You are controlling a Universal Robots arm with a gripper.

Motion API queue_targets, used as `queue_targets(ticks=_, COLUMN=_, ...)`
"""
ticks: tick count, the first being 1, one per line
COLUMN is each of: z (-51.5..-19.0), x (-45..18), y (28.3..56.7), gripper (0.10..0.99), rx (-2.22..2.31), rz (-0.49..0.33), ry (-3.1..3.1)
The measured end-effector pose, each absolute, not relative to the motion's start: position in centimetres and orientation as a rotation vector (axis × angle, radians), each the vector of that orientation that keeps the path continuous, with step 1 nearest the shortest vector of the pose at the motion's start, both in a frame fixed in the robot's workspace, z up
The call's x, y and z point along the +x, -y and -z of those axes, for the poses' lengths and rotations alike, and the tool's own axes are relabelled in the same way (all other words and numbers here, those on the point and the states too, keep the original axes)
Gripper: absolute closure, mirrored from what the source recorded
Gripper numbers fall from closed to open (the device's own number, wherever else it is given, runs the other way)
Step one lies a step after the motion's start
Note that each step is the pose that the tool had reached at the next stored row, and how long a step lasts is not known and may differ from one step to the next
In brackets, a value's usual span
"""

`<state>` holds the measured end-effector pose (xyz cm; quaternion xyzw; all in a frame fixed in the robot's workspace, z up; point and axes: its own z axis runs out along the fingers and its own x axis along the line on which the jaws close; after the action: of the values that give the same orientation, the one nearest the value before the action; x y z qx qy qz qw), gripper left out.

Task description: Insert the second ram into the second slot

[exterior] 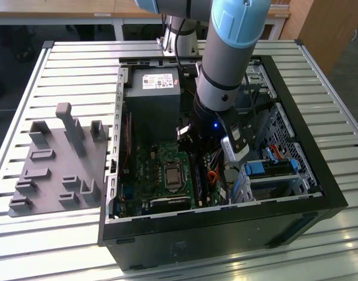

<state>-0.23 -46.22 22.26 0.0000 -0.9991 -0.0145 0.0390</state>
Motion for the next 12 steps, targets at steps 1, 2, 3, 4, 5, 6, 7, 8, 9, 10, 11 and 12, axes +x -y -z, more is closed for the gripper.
queue_targets(ticks=1, z=-22.26, x=-0.22, y=46.22, gripper=0.949, rx=0.000, rz=0.044, ry=3.063)
queue_targets(ticks=2, z=-22.24, x=-0.22, y=46.22, gripper=0.949, rx=0.000, rz=0.044, ry=3.063)
queue_targets(ticks=3, z=-22.22, x=-0.21, y=46.22, gripper=0.949, rx=0.000, rz=0.044, ry=3.063)
queue_targets(ticks=4, z=-22.21, x=-0.19, y=46.22, gripper=0.949, rx=0.000, rz=0.044, ry=3.063)
queue_targets(ticks=5, z=-22.19, x=-0.17, y=46.22, gripper=0.949, rx=0.000, rz=0.044, ry=3.063)
queue_targets(ticks=6, z=-22.18, x=-0.17, y=46.22, gripper=0.949, rx=0.000, rz=0.044, ry=3.063)
queue_targets(ticks=7, z=-22.16, x=-0.17, y=46.22, gripper=0.949, rx=0.000, rz=0.044, ry=3.063)
queue_targets(ticks=8, z=-22.14, x=-0.16, y=46.22, gripper=0.949, rx=0.000, rz=0.045, ry=3.063)
queue_targets(ticks=9, z=-22.11, x=-0.16, y=46.22, gripper=0.949, rx=0.000, rz=0.045, ry=3.063)
queue_targets(ticks=10, z=-22.08, x=-0.16, y=46.22, gripper=0.949, rx=0.000, rz=0.045, ry=3.063)
queue_targets(ticks=11, z=-22.05, x=-0.16, y=46.22, gripper=0.949, rx=0.000, rz=0.046, ry=3.063)
queue_targets(ticks=12, z=-22.02, x=-0.16, y=46.22, gripper=0.949, rx=0.000, rz=0.046, ry=3.063)
